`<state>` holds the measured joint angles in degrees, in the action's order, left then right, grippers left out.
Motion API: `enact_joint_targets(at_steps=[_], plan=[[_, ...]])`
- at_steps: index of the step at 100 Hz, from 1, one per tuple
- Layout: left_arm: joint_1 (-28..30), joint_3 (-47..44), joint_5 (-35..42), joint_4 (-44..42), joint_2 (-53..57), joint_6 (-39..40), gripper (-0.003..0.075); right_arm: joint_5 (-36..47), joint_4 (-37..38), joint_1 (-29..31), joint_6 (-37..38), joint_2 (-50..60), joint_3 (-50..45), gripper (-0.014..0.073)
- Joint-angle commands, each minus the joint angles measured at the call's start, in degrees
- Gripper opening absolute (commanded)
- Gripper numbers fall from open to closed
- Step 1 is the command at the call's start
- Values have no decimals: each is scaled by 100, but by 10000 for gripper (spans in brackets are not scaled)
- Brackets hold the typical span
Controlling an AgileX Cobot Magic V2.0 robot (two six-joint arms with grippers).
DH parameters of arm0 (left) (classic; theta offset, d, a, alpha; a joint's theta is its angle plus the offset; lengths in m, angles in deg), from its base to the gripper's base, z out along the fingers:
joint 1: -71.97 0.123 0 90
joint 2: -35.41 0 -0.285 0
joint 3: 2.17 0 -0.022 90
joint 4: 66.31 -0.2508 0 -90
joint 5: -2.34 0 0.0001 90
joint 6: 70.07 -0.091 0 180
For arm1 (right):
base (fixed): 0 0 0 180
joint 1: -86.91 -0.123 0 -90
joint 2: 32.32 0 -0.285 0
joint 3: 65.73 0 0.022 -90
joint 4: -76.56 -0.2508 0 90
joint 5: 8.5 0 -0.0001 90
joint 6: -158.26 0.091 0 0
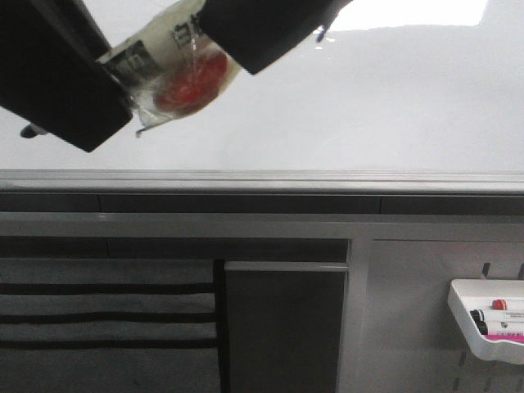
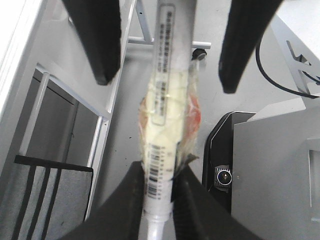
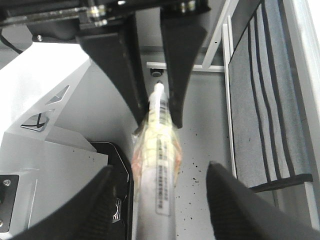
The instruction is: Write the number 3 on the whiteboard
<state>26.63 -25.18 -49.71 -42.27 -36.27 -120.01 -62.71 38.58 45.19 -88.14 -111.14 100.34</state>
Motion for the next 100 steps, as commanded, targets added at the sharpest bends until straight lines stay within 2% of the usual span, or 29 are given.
enact_joint_targets(at_steps=[1, 19, 67, 82, 87, 92, 100], plan=[[-45, 189, 198, 189, 121, 14, 38, 219, -234, 0, 26, 115, 197, 344], [-45, 189, 198, 185, 121, 14, 38, 243, -416, 0, 26, 115, 197, 337], [-45, 189, 198, 176, 121, 14, 38, 209, -426, 0, 26, 115, 197, 28], [-45, 189, 218, 176, 121, 14, 43, 209, -415, 0, 26, 115, 197, 8], [-45, 189, 218, 176, 121, 14, 70, 209, -415, 0, 26, 115, 197, 8], [-45, 189, 218, 154, 121, 14, 129, 209, -415, 0, 26, 115, 197, 8], [-5, 189, 218, 145, 121, 25, 295, 209, -391, 0, 26, 126, 210, 8]])
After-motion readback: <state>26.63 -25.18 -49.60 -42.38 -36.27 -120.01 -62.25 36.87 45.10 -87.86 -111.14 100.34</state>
